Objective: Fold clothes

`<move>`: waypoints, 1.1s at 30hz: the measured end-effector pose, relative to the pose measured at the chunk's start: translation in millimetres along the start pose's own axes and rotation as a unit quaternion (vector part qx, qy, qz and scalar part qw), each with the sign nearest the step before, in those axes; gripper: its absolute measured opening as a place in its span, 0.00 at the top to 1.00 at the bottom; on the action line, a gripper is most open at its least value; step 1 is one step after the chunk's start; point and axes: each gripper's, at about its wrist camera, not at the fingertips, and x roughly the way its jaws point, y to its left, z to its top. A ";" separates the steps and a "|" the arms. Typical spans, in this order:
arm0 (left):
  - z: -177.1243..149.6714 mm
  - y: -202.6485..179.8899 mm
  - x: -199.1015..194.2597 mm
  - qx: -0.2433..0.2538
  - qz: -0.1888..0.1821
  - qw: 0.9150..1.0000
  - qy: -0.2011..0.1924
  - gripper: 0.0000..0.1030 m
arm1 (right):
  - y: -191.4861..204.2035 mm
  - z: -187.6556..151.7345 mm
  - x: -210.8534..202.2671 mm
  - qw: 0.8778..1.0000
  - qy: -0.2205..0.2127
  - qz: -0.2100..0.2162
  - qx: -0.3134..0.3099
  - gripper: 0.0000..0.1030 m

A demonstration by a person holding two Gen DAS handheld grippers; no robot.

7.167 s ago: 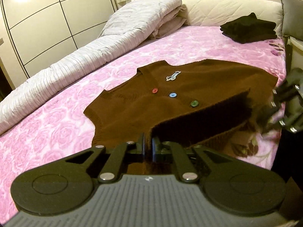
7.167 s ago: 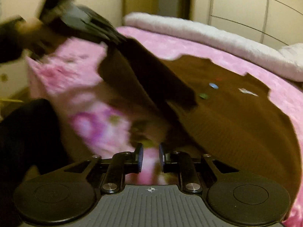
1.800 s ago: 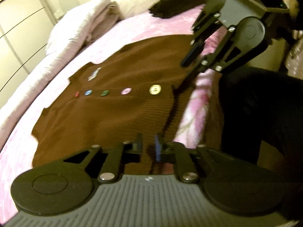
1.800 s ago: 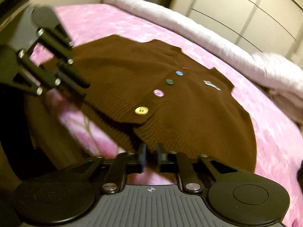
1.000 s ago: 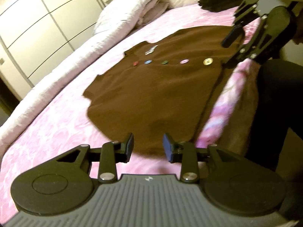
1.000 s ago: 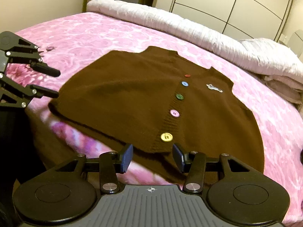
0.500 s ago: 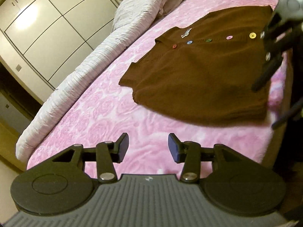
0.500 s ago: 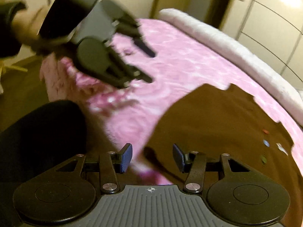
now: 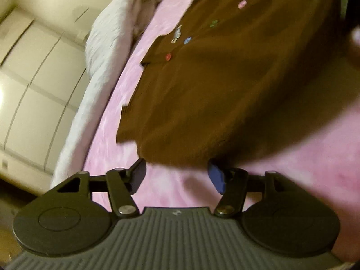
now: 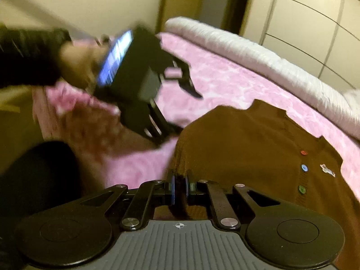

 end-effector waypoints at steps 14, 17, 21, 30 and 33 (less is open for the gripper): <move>58.3 54.9 40.8 0.056 -0.001 0.998 -0.013 0.93 | -58.0 -11.6 -27.8 0.995 -0.066 0.018 0.071 0.94; 109.7 72.2 46.3 0.082 0.012 0.996 -0.024 0.93 | -88.3 -26.8 -53.5 0.988 -0.114 0.002 0.108 0.94; 212.9 84.4 81.6 0.112 0.028 0.991 -0.066 0.93 | -139.0 -63.5 -102.6 0.967 -0.176 -0.054 0.177 0.94; 328.3 30.5 152.3 0.027 -0.036 0.996 -0.076 0.69 | -248.7 -203.5 -122.3 0.876 -0.147 -0.118 0.443 0.93; 303.9 27.4 133.2 -0.019 -0.048 0.997 -0.060 0.69 | -260.6 -221.2 -122.4 0.859 -0.151 -0.103 0.478 0.93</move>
